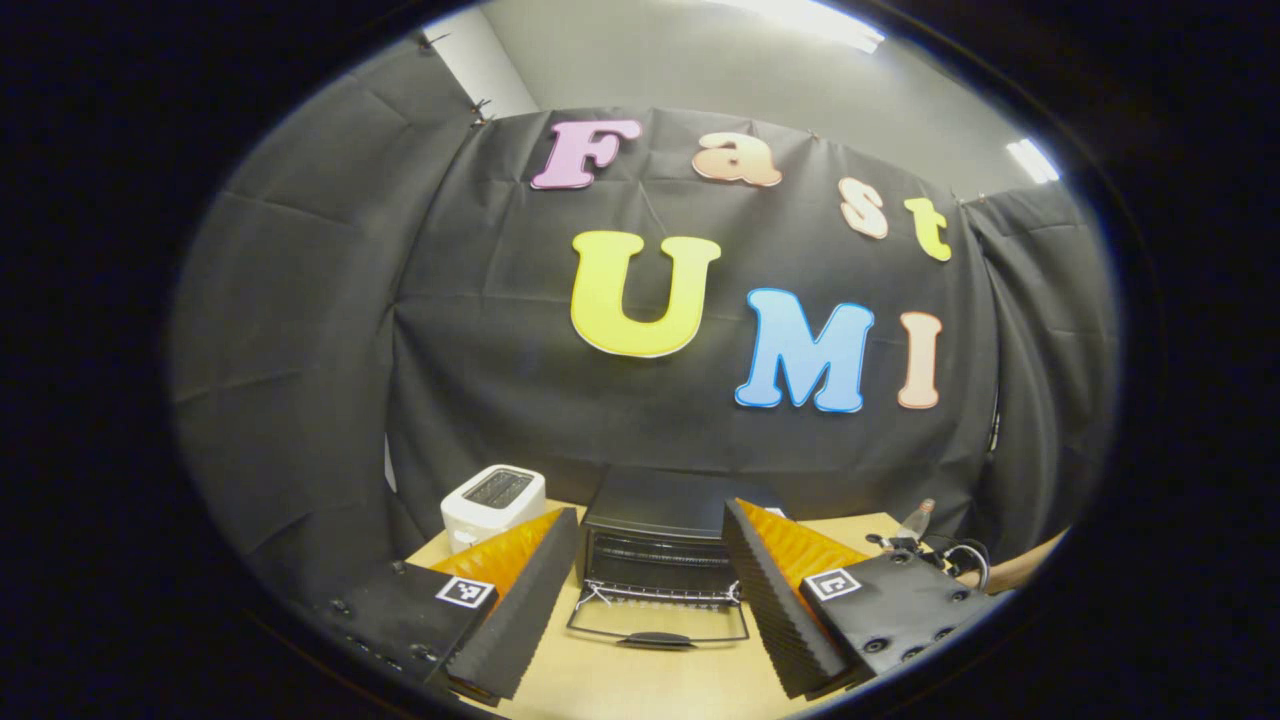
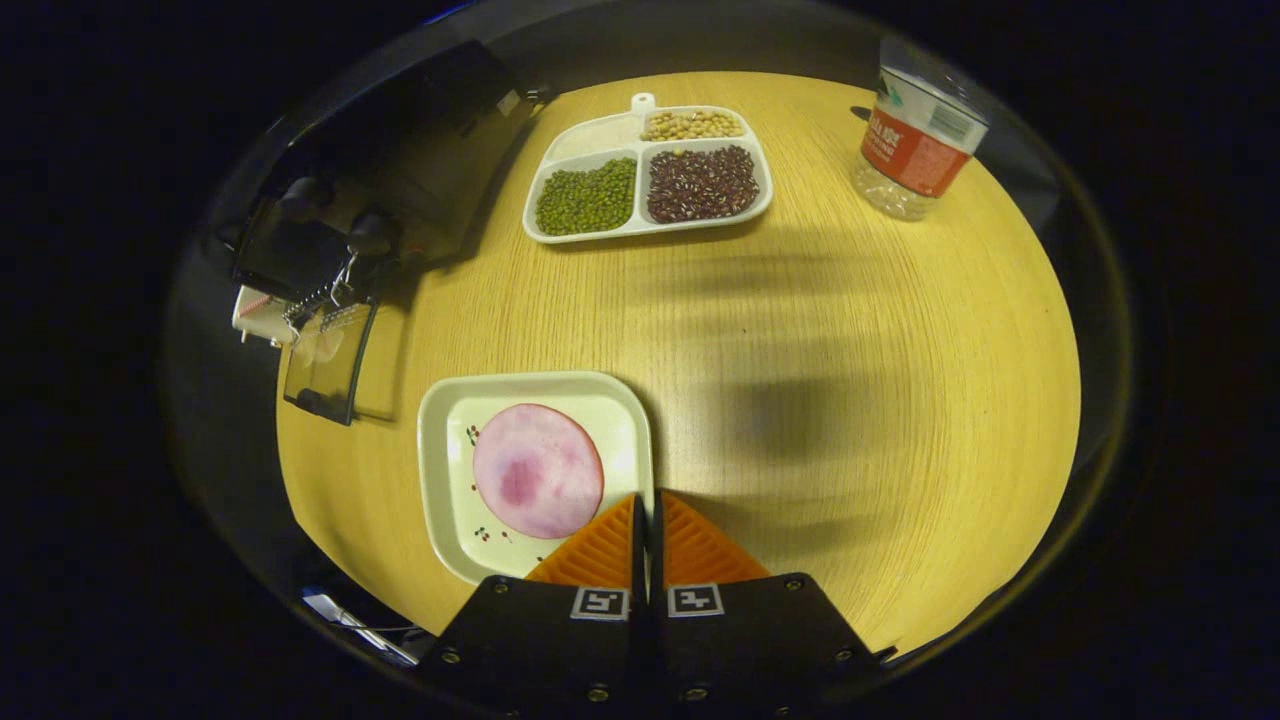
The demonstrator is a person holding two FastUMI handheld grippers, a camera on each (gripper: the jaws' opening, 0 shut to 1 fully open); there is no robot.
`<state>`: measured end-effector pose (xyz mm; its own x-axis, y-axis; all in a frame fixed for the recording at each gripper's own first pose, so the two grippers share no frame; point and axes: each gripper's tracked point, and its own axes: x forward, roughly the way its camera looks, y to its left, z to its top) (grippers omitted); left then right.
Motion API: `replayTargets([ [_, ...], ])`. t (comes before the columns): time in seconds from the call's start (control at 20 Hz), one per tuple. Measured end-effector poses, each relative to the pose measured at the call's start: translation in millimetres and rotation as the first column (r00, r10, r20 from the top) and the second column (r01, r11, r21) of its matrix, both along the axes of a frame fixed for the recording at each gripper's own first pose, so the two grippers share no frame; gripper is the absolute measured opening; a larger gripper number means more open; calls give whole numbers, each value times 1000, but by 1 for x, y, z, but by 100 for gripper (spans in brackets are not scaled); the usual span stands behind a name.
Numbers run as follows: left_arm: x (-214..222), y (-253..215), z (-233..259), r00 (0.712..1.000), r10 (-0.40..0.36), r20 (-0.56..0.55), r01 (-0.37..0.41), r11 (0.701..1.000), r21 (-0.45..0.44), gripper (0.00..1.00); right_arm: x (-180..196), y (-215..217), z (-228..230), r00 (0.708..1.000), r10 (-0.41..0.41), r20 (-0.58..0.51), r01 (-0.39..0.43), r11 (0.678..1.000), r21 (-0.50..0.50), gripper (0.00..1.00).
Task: Open the electric oven with the left hand, put the food in, and close the electric oven.
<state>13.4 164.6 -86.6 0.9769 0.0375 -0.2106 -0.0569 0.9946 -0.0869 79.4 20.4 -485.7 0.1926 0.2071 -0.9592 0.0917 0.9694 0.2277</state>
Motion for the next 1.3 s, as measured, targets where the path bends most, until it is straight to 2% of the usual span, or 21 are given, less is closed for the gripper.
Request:
replayTargets([
  [0.05, -1, -1, 1, 1000, 1, -1, -1, 1000, -1, 97, 0, -1, -5, 999, -28, -16, 29, 999, 43, 0],
  [0.15, -2, -3, -1, 1000, 6, -4, -6, 1000, -4, 97, -8, 1, 2, 998, -64, -23, 67, 988, 141, 0],
  [0.25, -3, -3, -1, 1000, 10, -10, -10, 1000, -6, 97, -15, 6, 3, 992, -119, -28, 123, 960, 252, 0],
  [0.35, -5, -4, 0, 1000, 15, -14, -15, 1000, -6, 97, -21, 13, 5, 978, -200, -53, 205, 908, 366, 0],
  [0.4, -5, -4, 1, 1000, 17, -16, -17, 1000, -6, 100, -24, 16, 6, 969, -236, -68, 243, 874, 420, 0],
  [0.55, -4, -8, -1, 1000, 15, -19, -15, 1000, -3, 97, -29, 19, 5, 940, -325, -99, 326, 779, 536, 0],
  [0.65, -3, -10, 3, 1000, 13, -13, -13, 1000, 3, 100, -33, 18, 2, 925, -364, -108, 357, 741, 569, 0],
  [0.7, -4, -11, 5, 1000, 11, -9, -11, 1000, 5, 100, -33, 18, 0, 919, -379, -108, 369, 731, 574, 0],
  [0.8, 0, -12, 11, 1000, 8, 6, -9, 1000, 11, 100, -35, 17, 4, 912, -400, -93, 378, 729, 570, 0],
  [0.95, 2, -13, 19, 999, 4, 32, -5, 1000, 22, 100, -38, 18, 5, 903, -429, -37, 386, 769, 510, 0],
  [1.05, 5, -15, 19, 999, -10, 40, 10, 1000, 16, 100, -43, 26, 14, 891, -454, -2, 399, 780, 482, 0],
  [1.1, 6, -15, 18, 999, -19, 41, 18, 1000, 12, 97, -44, 33, 19, 887, -461, 14, 401, 786, 470, 0],
  [1.2, 9, -14, 14, 999, -42, 33, 42, 999, -5, 100, -47, 52, 31, 881, -470, 53, 399, 798, 452, 0],
  [1.3, 10, -7, 21, 997, -53, 51, 54, 998, -15, 100, -47, 82, 53, 869, -488, 81, 396, 785, 477, 0],
])
